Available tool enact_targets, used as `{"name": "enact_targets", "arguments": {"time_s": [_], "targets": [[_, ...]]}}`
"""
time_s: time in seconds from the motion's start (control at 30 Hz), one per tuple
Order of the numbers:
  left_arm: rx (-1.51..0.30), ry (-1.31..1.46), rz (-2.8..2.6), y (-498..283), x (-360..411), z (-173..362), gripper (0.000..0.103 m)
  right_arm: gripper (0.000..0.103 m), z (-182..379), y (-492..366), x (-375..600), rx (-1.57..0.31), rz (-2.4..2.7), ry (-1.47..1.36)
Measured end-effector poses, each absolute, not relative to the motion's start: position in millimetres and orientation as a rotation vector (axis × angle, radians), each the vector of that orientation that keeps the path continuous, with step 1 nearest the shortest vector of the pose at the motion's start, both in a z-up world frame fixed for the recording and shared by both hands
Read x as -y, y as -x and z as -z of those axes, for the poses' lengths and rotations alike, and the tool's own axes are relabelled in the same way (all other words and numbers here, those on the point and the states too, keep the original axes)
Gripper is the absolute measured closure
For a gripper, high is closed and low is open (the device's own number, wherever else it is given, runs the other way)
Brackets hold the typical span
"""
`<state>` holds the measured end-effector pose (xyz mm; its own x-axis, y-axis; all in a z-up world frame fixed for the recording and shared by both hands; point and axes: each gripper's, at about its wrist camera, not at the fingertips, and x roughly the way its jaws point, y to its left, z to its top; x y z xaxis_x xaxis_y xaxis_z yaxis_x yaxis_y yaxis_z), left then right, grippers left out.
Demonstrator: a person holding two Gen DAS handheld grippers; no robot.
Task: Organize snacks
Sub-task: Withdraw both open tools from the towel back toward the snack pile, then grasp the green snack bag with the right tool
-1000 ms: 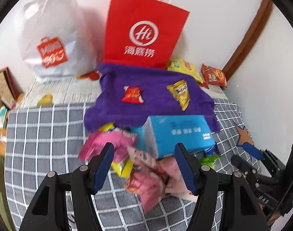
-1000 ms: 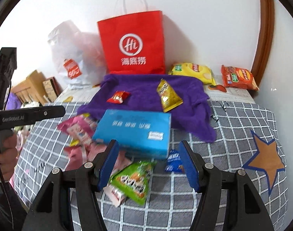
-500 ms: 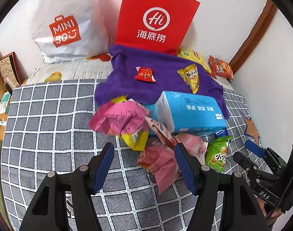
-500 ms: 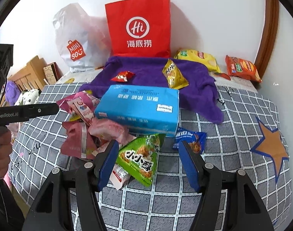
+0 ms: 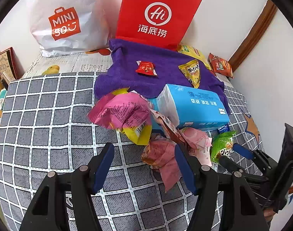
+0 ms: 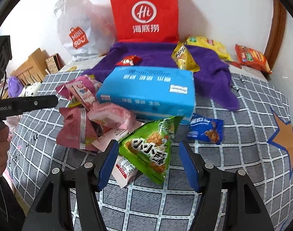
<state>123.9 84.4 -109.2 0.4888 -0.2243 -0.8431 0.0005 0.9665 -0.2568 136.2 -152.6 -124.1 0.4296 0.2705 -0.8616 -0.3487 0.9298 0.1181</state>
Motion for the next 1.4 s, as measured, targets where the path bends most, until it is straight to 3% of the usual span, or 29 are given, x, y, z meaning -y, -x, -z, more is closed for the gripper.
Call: {"name": "enact_targets", "arguments": {"time_s": [0.77,0.83,0.9,1.1,1.4], "targets": [[-1.062,0.284,0.132,-125,-97,123,0.04,0.032,143,-158,147,-1.081,-0.404,-0.001],[-1.06,0.284,0.132,-124,-97,124,0.04,0.034,144,-162,150,-1.084,-0.405,-0.037],[-1.056,0.298,0.13,-121,-100,125,0.04,0.047,145,-166,151,-1.09,-0.412,-0.059],[-1.057,0.341,0.116,-118,-110,132,0.04,0.058,144,-166,155,-1.078,-0.426,-0.065],[-1.051,0.321,0.044,-149,-117,128,0.04,0.065,124,-143,174,-1.034,-0.44,-0.042]]}}
